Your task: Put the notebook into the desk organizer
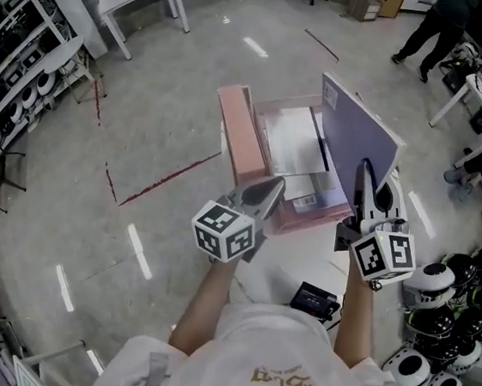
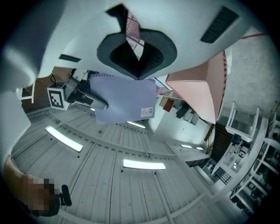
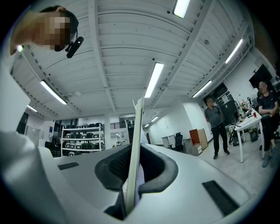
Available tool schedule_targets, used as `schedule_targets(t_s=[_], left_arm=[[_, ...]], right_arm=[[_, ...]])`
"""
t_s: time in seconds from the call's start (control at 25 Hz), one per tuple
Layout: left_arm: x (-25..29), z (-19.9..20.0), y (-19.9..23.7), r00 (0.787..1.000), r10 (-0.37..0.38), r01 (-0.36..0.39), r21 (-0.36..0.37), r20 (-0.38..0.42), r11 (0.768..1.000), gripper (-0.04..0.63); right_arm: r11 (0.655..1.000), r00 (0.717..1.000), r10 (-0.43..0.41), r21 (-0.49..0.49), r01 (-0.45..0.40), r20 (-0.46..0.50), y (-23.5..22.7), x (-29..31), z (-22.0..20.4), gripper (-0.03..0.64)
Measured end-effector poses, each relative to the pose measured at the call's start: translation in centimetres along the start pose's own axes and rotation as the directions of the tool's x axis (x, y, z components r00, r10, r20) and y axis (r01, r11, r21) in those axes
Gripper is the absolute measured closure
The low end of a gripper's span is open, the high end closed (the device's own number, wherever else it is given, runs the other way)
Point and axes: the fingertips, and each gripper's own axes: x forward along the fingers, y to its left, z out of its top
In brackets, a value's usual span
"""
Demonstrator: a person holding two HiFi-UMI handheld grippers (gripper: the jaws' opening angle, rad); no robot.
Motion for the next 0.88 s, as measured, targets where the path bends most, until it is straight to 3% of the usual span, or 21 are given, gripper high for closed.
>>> schedule_targets(t_s=[0.88], left_arm=[[0.3, -0.1, 1.9, 0.999, 0.037, -0.038, -0.017, -0.013, 0.999, 0.580]], right_arm=[[0.987, 0.997, 0.069, -0.146, -0.071, -0.018, 0.4, 2.4, -2.0, 0.575]])
